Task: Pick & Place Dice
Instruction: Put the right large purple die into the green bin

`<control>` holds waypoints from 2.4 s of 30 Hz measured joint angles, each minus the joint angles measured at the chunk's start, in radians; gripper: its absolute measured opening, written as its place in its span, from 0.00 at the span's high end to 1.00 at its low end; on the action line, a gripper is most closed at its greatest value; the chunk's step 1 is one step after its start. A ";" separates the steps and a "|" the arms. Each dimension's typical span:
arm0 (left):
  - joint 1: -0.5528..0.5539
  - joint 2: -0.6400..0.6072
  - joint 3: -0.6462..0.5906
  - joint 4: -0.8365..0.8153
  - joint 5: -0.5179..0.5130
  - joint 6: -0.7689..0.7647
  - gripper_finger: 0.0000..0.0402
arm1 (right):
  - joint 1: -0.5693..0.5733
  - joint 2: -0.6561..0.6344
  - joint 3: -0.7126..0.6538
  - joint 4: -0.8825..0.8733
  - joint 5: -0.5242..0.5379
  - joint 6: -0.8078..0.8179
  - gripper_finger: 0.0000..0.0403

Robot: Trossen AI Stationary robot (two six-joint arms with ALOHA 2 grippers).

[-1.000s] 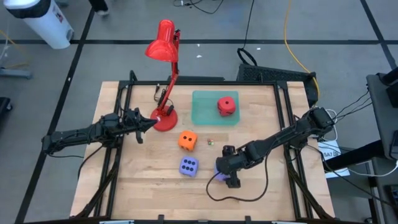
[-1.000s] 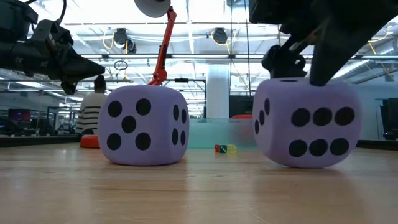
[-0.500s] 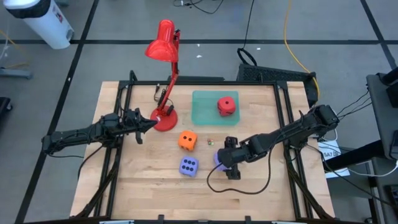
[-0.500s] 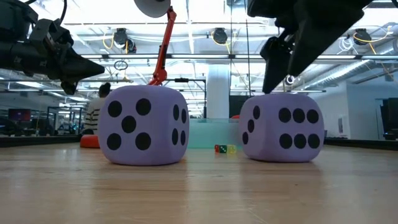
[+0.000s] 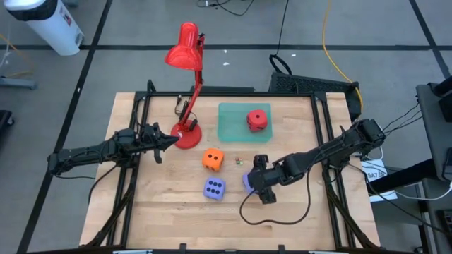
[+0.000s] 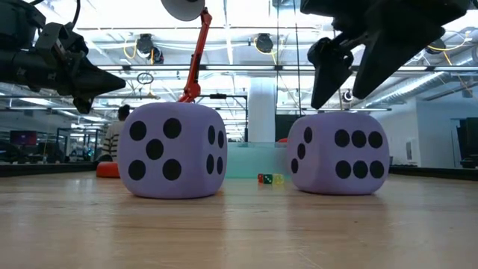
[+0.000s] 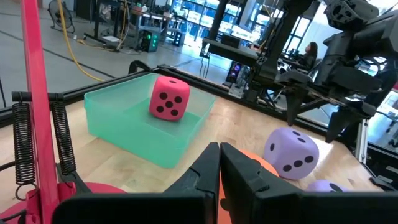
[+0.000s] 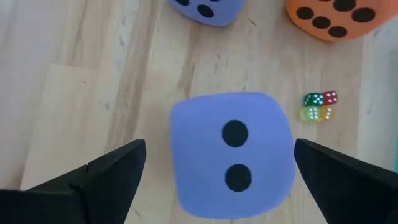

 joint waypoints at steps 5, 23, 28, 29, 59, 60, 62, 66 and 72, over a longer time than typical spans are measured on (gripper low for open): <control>0.000 0.000 0.000 0.000 0.000 0.000 0.95 | -0.021 0.000 -0.001 -0.021 -0.003 -0.018 0.01; 0.000 0.000 0.000 0.000 -0.001 -0.001 0.95 | -0.068 -0.003 -0.116 0.126 -0.082 -0.011 0.01; 0.000 0.000 0.000 0.000 -0.001 -0.001 0.95 | -0.026 -0.001 -0.112 0.156 -0.048 -0.039 0.01; 0.000 0.000 0.000 0.000 -0.001 -0.001 0.95 | -0.012 0.001 -0.104 0.155 -0.037 -0.049 0.01; 0.000 0.000 0.000 0.000 -0.001 0.005 0.95 | -0.074 0.010 -0.133 0.189 -0.175 -0.330 0.01; 0.000 0.000 0.000 0.000 -0.001 0.005 0.95 | -0.075 0.010 -0.143 0.203 -0.175 -0.334 0.01; 0.000 0.000 0.000 0.000 -0.001 0.004 0.95 | -0.074 0.009 -0.163 0.243 -0.182 -0.343 0.01; 0.000 0.000 0.001 -0.004 -0.001 0.005 0.95 | -0.057 0.010 -0.200 0.276 -0.193 -0.335 0.01; 0.000 0.000 0.002 -0.012 -0.002 0.005 0.95 | -0.007 0.011 -0.284 0.312 -0.155 -0.335 0.01</control>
